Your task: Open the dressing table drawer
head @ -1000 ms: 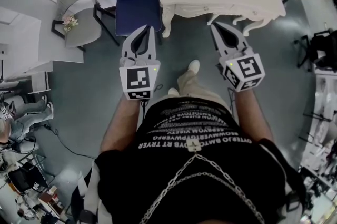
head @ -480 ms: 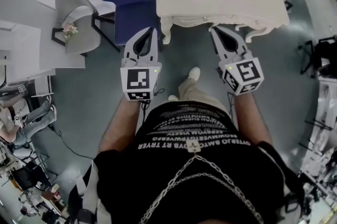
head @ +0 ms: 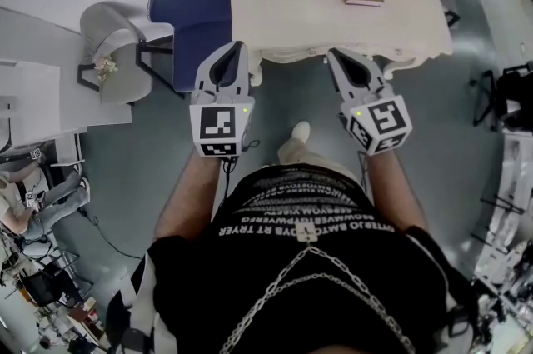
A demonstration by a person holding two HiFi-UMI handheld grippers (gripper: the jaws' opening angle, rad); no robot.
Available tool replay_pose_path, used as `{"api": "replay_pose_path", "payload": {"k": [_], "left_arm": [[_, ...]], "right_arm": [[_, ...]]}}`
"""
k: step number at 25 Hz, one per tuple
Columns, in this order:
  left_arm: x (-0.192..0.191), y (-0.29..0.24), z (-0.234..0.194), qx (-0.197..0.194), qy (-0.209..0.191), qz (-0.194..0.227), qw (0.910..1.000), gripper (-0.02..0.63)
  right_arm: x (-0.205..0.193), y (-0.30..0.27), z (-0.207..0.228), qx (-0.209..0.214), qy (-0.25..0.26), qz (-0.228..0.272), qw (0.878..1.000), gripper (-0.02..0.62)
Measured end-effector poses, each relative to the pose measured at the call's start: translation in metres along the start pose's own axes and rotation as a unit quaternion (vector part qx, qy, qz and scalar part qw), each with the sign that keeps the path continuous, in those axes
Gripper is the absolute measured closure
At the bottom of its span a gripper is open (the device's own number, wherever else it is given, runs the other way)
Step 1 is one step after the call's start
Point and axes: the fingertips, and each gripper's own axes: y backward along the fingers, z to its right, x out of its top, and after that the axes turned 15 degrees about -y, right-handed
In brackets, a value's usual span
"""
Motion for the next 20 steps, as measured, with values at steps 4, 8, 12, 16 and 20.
{"api": "replay_pose_path", "payload": {"k": [4,8,12,16,20], "left_arm": [[0.014,-0.026,0.006,0.002,-0.001,-0.001,1.0,0.603],[0.026,-0.047,0.003,0.013,-0.002,-0.004,0.9999,0.603],[0.037,-0.063,-0.003,0.033,-0.005,-0.008,0.9994,0.603],[0.039,-0.071,-0.002,0.042,0.0,-0.017,0.999,0.603],[0.024,-0.077,0.003,0.045,0.008,-0.034,0.9984,0.603]], "right_arm": [[0.012,-0.005,0.027,0.007,-0.001,0.002,1.0,0.603],[0.029,-0.017,0.049,0.022,0.002,0.01,1.0,0.603],[0.042,-0.027,0.066,0.041,0.003,0.015,0.999,0.604],[0.045,-0.034,0.08,0.052,0.0,0.013,0.999,0.604],[0.035,-0.041,0.091,0.055,-0.008,0.0,0.998,0.604]]}}
